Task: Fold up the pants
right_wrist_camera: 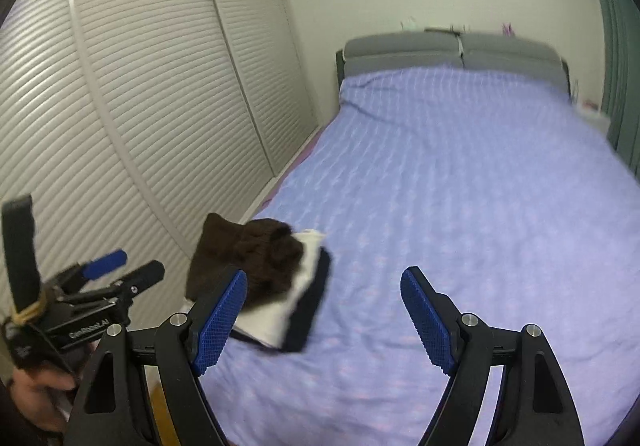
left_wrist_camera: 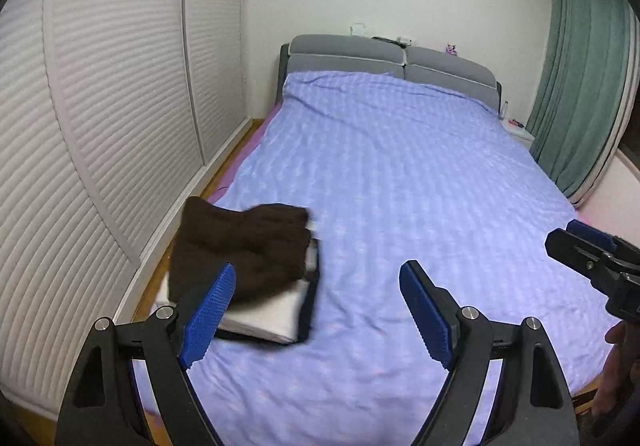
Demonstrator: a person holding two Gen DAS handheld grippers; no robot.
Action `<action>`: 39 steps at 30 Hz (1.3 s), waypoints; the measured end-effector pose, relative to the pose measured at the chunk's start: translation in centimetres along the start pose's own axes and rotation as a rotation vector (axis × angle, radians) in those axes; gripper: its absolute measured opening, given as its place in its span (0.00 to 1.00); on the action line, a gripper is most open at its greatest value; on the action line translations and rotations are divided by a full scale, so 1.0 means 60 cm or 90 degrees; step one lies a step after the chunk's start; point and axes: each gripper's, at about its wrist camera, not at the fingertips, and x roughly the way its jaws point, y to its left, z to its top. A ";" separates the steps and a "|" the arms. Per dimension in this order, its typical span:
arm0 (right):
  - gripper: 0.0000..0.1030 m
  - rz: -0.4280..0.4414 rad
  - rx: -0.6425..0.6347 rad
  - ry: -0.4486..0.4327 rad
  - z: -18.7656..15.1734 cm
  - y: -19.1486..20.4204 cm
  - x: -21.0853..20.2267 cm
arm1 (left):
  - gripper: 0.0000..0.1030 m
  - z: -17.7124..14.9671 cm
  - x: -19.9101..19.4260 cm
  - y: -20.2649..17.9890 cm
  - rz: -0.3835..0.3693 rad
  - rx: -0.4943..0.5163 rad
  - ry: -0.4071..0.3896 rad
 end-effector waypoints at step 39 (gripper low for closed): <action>0.89 -0.275 0.073 -0.072 -0.171 -0.451 -0.771 | 1.00 -0.160 -0.467 -0.595 -0.069 0.077 -0.031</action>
